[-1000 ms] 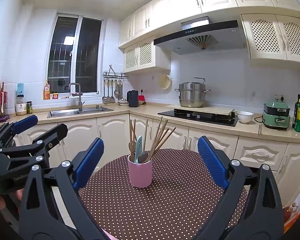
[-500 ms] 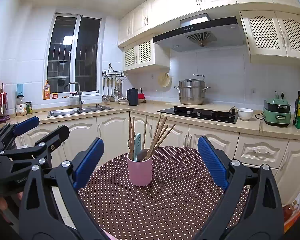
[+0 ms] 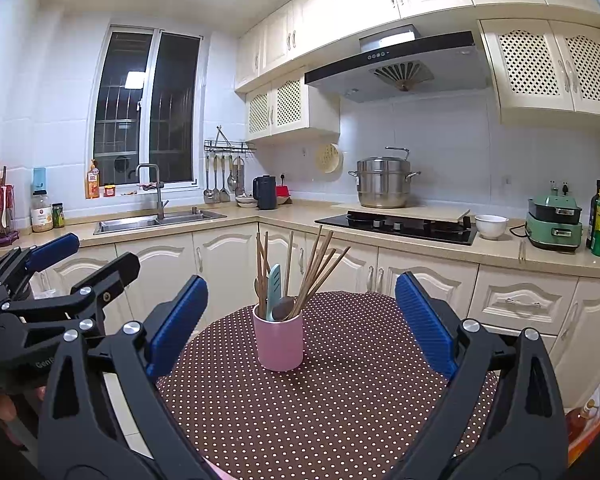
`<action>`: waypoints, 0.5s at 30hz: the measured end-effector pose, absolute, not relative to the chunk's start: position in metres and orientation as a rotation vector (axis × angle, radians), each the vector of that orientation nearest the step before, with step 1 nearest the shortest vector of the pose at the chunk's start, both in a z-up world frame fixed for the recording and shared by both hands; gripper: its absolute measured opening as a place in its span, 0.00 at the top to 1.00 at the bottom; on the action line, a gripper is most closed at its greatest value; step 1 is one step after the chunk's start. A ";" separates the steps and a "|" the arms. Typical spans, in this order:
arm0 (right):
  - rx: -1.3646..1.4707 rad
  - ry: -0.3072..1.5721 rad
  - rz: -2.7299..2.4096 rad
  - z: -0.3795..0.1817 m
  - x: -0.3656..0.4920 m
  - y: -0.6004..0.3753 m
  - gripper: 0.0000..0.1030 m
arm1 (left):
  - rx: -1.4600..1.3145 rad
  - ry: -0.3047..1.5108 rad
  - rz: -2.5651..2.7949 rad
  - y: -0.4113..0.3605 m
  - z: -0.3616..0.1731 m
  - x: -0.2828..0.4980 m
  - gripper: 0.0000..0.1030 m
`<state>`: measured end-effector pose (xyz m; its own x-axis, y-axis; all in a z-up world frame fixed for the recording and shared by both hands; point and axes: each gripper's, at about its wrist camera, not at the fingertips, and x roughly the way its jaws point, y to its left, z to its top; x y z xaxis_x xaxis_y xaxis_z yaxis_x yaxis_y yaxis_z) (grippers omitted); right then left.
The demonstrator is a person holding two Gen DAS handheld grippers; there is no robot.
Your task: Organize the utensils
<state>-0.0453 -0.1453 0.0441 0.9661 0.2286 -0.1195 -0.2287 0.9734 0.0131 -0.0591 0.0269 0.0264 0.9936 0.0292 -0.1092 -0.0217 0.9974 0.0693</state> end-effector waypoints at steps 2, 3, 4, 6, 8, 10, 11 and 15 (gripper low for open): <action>0.000 0.120 0.232 0.044 -0.045 -0.145 0.10 | 0.069 0.110 0.025 0.026 0.026 -0.059 0.12; 0.001 0.121 0.232 0.044 -0.046 -0.146 0.09 | 0.068 0.111 0.025 0.026 0.026 -0.059 0.12; 0.001 0.121 0.231 0.044 -0.045 -0.146 0.09 | 0.068 0.112 0.023 0.026 0.026 -0.059 0.12; 0.001 0.120 0.231 0.044 -0.045 -0.146 0.09 | 0.068 0.111 0.024 0.027 0.026 -0.059 0.12; 0.000 0.121 0.231 0.044 -0.045 -0.146 0.09 | 0.068 0.113 0.023 0.027 0.026 -0.059 0.12; -0.002 0.122 0.229 0.043 -0.046 -0.146 0.09 | 0.068 0.113 0.024 0.027 0.026 -0.059 0.12; -0.003 0.123 0.229 0.043 -0.045 -0.146 0.09 | 0.068 0.114 0.024 0.027 0.026 -0.059 0.12; -0.001 0.124 0.229 0.042 -0.045 -0.147 0.09 | 0.070 0.114 0.024 0.027 0.027 -0.059 0.12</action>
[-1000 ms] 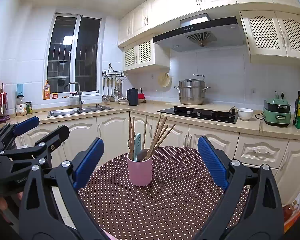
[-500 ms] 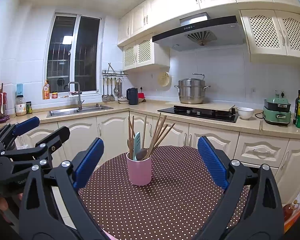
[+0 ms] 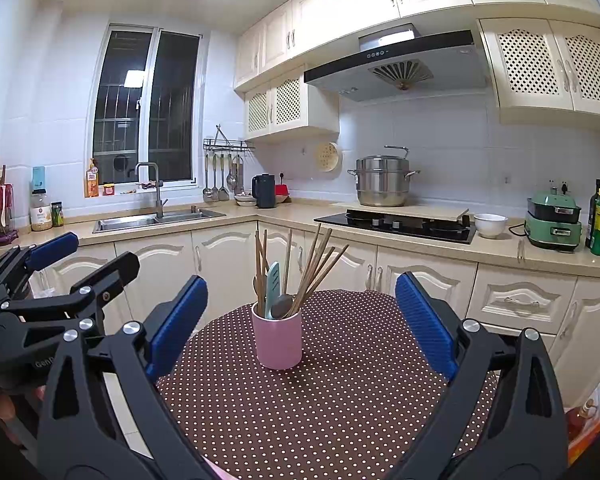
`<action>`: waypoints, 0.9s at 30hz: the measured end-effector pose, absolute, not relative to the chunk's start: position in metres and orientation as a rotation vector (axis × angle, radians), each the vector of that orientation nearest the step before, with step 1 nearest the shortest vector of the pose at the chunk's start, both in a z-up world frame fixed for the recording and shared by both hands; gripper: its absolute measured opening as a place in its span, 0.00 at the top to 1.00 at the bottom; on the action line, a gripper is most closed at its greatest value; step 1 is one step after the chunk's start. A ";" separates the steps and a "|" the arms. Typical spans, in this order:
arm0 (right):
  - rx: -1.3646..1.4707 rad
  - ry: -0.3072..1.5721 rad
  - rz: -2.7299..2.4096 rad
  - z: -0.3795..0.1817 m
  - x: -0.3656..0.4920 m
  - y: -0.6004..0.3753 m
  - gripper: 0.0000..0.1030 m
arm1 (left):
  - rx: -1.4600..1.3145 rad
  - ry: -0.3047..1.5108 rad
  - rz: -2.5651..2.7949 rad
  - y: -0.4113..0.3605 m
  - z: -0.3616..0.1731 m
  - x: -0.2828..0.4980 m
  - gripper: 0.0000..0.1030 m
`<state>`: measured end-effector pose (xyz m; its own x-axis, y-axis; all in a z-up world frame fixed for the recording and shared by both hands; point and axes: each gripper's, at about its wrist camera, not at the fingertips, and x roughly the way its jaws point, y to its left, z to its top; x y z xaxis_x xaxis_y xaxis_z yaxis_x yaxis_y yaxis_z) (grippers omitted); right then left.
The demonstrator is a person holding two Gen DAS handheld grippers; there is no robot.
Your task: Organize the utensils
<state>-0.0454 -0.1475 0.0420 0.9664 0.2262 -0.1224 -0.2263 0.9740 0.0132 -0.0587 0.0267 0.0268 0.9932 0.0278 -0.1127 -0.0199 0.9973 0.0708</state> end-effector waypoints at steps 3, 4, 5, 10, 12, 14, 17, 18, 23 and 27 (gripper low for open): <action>0.001 0.125 0.228 0.041 -0.046 -0.149 0.09 | 0.071 0.114 0.025 0.026 0.026 -0.058 0.12; 0.001 0.125 0.229 0.041 -0.046 -0.149 0.09 | 0.071 0.114 0.025 0.026 0.026 -0.058 0.12; 0.002 0.126 0.229 0.041 -0.046 -0.149 0.09 | 0.071 0.114 0.025 0.026 0.026 -0.058 0.12; 0.003 0.127 0.228 0.040 -0.045 -0.151 0.09 | 0.071 0.115 0.024 0.026 0.026 -0.058 0.12; 0.003 0.127 0.228 0.039 -0.045 -0.151 0.09 | 0.073 0.116 0.025 0.026 0.026 -0.058 0.12; 0.002 0.128 0.228 0.040 -0.045 -0.151 0.09 | 0.073 0.117 0.025 0.027 0.025 -0.057 0.12; 0.002 0.129 0.229 0.040 -0.044 -0.151 0.09 | 0.072 0.120 0.024 0.027 0.024 -0.056 0.12; 0.001 0.129 0.228 0.039 -0.044 -0.151 0.09 | 0.072 0.119 0.024 0.027 0.024 -0.056 0.12; 0.003 0.129 0.229 0.040 -0.044 -0.150 0.09 | 0.072 0.119 0.023 0.028 0.024 -0.056 0.12; 0.003 0.129 0.229 0.040 -0.045 -0.150 0.09 | 0.073 0.119 0.025 0.027 0.024 -0.056 0.12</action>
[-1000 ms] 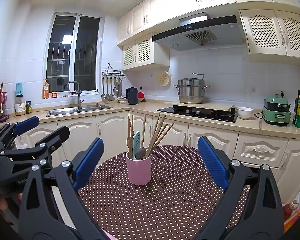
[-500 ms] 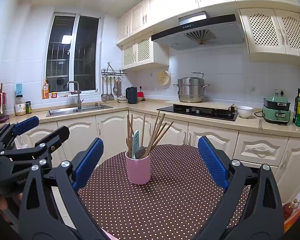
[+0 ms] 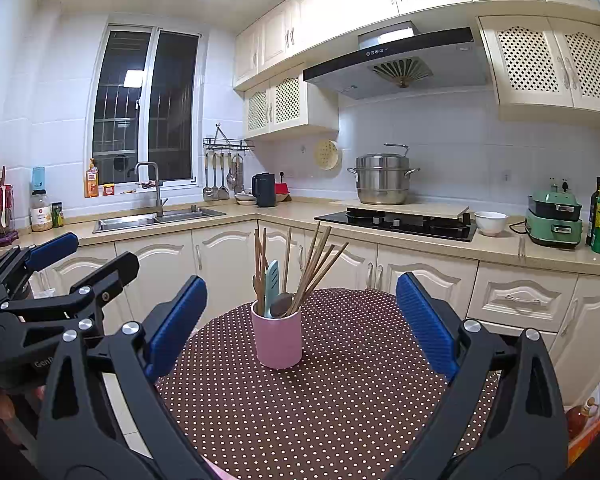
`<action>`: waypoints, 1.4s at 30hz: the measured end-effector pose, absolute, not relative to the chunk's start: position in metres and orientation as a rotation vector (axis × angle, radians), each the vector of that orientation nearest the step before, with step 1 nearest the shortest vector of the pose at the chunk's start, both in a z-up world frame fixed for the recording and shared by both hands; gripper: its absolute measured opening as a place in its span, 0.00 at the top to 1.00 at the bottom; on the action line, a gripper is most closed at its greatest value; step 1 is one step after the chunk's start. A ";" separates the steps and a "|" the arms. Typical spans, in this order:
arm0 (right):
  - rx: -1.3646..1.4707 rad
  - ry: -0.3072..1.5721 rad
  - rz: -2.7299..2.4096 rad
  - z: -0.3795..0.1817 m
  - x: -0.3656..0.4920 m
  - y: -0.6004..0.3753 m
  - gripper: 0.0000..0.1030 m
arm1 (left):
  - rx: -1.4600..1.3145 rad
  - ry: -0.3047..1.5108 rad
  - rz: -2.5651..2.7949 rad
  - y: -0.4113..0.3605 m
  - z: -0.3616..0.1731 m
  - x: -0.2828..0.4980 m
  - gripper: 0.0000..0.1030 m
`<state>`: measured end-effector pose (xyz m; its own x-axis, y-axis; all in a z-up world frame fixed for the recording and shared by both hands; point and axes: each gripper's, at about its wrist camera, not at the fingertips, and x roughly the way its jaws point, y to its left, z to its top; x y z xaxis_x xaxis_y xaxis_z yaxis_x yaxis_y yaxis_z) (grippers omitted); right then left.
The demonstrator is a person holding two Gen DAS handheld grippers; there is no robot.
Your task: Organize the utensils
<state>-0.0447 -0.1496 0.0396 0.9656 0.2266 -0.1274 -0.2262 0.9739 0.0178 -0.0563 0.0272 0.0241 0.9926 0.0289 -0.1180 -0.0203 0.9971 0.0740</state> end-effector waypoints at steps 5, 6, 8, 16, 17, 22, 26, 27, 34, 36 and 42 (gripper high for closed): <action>0.003 0.130 0.229 0.040 -0.045 -0.149 0.09 | 0.072 0.120 0.023 0.027 0.024 -0.056 0.12; 0.003 0.130 0.229 0.039 -0.045 -0.149 0.09 | 0.073 0.120 0.024 0.028 0.024 -0.056 0.12; 0.003 0.131 0.229 0.040 -0.045 -0.149 0.09 | 0.075 0.119 0.028 0.027 0.025 -0.056 0.12; 0.003 0.133 0.231 0.039 -0.045 -0.148 0.09 | 0.076 0.119 0.030 0.027 0.025 -0.056 0.12; 0.004 0.133 0.231 0.039 -0.044 -0.148 0.09 | 0.076 0.118 0.030 0.027 0.025 -0.056 0.12; 0.006 0.137 0.233 0.039 -0.042 -0.148 0.09 | 0.079 0.120 0.032 0.027 0.025 -0.055 0.12; 0.007 0.140 0.234 0.039 -0.040 -0.148 0.09 | 0.079 0.121 0.032 0.028 0.024 -0.055 0.12; 0.008 0.141 0.234 0.039 -0.040 -0.147 0.09 | 0.079 0.122 0.033 0.028 0.024 -0.055 0.12; 0.006 0.143 0.232 0.038 -0.040 -0.147 0.09 | 0.079 0.125 0.032 0.029 0.023 -0.054 0.12; 0.007 0.145 0.232 0.038 -0.040 -0.147 0.09 | 0.079 0.125 0.033 0.029 0.023 -0.054 0.12; 0.010 0.148 0.233 0.037 -0.040 -0.147 0.09 | 0.084 0.127 0.035 0.029 0.021 -0.054 0.12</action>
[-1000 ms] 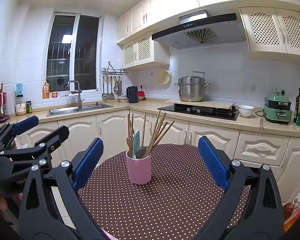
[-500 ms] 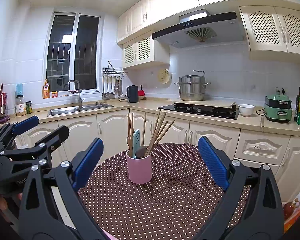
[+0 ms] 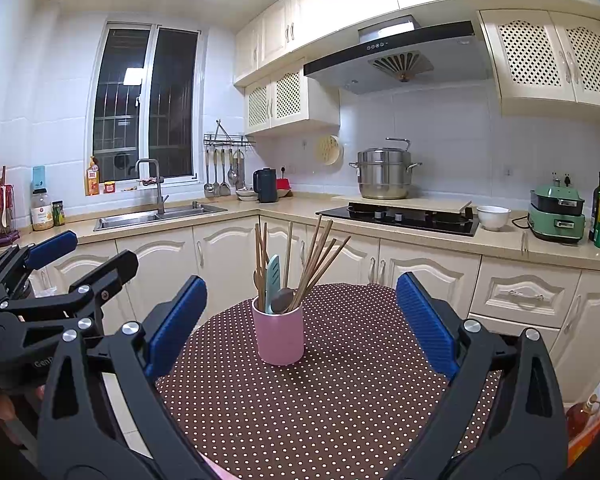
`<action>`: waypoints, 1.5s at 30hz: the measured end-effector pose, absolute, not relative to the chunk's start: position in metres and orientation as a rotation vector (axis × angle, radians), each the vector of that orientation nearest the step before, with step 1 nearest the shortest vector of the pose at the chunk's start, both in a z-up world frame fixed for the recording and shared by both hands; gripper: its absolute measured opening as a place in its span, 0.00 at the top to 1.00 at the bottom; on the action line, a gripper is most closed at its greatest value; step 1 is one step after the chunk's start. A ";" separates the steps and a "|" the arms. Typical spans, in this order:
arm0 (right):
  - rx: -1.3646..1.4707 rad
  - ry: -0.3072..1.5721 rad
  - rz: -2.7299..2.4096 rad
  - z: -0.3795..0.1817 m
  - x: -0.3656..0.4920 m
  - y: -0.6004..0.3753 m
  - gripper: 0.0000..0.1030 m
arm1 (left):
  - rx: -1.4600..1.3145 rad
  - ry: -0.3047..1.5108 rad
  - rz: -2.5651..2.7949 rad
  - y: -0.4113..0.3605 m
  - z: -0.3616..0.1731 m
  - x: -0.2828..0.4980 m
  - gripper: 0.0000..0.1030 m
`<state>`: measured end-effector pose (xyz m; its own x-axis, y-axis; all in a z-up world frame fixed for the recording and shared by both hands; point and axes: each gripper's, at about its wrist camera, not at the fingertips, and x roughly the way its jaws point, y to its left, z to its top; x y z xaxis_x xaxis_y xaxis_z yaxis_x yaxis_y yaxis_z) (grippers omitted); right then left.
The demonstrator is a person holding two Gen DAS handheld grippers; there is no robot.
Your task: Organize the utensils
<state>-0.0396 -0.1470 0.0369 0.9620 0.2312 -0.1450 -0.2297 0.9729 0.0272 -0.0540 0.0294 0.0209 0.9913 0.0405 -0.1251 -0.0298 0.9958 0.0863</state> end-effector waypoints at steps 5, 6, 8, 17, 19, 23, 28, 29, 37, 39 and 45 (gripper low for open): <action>0.011 0.150 0.234 0.036 -0.038 -0.148 0.09 | 0.084 0.128 0.035 0.030 0.021 -0.054 0.12; 0.011 0.150 0.235 0.036 -0.038 -0.148 0.09 | 0.084 0.127 0.036 0.029 0.021 -0.054 0.12; 0.011 0.150 0.234 0.036 -0.038 -0.148 0.09 | 0.084 0.128 0.035 0.029 0.021 -0.054 0.12; 0.012 0.151 0.234 0.036 -0.039 -0.148 0.09 | 0.085 0.129 0.035 0.029 0.021 -0.054 0.12; 0.012 0.151 0.234 0.035 -0.040 -0.147 0.09 | 0.085 0.129 0.035 0.029 0.021 -0.054 0.12; 0.012 0.153 0.234 0.035 -0.040 -0.148 0.09 | 0.084 0.129 0.035 0.029 0.021 -0.054 0.12; 0.012 0.153 0.234 0.035 -0.040 -0.148 0.09 | 0.084 0.130 0.035 0.029 0.021 -0.054 0.12; 0.012 0.154 0.235 0.035 -0.040 -0.148 0.09 | 0.083 0.130 0.034 0.029 0.021 -0.054 0.12; 0.013 0.156 0.235 0.034 -0.039 -0.148 0.09 | 0.087 0.131 0.036 0.030 0.018 -0.054 0.12; 0.014 0.156 0.235 0.034 -0.039 -0.148 0.09 | 0.086 0.132 0.035 0.030 0.017 -0.053 0.12; 0.014 0.159 0.236 0.032 -0.039 -0.148 0.09 | 0.087 0.133 0.035 0.031 0.017 -0.054 0.12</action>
